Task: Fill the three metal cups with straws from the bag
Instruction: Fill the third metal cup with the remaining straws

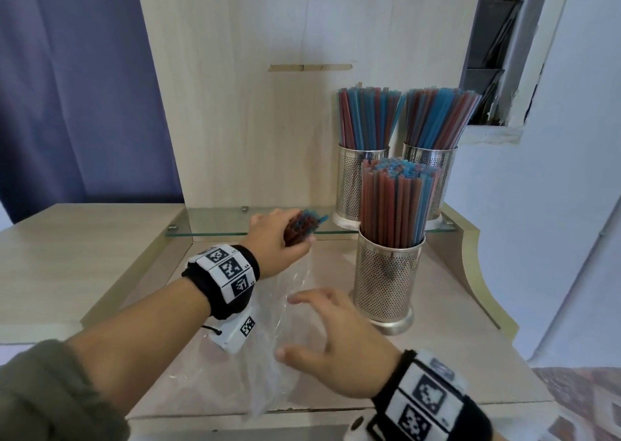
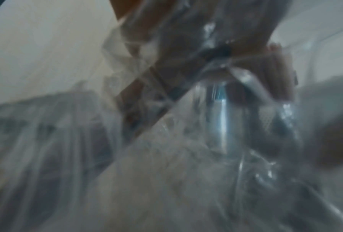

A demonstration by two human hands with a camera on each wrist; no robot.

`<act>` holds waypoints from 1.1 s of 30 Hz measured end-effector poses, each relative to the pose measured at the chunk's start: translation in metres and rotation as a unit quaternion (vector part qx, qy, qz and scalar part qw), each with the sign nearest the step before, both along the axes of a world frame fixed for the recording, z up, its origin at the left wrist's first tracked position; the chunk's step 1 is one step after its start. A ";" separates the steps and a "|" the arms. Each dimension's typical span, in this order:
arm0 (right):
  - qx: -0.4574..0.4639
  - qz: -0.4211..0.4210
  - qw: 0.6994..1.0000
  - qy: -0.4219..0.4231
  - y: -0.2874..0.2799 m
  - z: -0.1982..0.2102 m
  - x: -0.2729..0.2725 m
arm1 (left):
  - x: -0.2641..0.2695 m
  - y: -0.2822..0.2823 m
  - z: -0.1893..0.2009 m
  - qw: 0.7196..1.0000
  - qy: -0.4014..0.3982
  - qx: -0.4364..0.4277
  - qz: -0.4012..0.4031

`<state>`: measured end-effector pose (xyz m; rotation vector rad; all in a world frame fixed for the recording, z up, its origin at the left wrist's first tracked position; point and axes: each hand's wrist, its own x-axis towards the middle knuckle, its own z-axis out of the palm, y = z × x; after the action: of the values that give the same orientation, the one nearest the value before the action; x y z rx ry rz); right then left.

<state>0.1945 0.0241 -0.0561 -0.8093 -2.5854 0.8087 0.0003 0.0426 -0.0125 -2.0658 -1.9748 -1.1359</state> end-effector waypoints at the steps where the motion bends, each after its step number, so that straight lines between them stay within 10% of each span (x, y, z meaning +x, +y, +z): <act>1: -0.034 0.017 0.998 -0.045 -0.002 -0.003 -0.005 | 0.001 -0.002 0.001 1.000 -0.014 0.008 -0.009; 15: 0.005 0.013 0.955 -0.295 0.023 0.007 -0.027 | 0.017 -0.028 0.042 0.981 -0.146 0.096 -0.088; 23: 0.018 0.016 0.942 -0.335 0.036 0.001 -0.037 | 0.023 -0.051 0.101 0.911 -0.324 0.236 -0.091; 33: 0.010 0.010 0.990 -0.139 0.045 0.018 0.004 | 0.018 -0.081 0.124 0.884 -0.353 0.283 -0.116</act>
<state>0.1985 0.0696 -0.0385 -0.9507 -2.8422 0.7192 0.0181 -0.0386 0.1111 -1.7158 -1.2874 -2.4301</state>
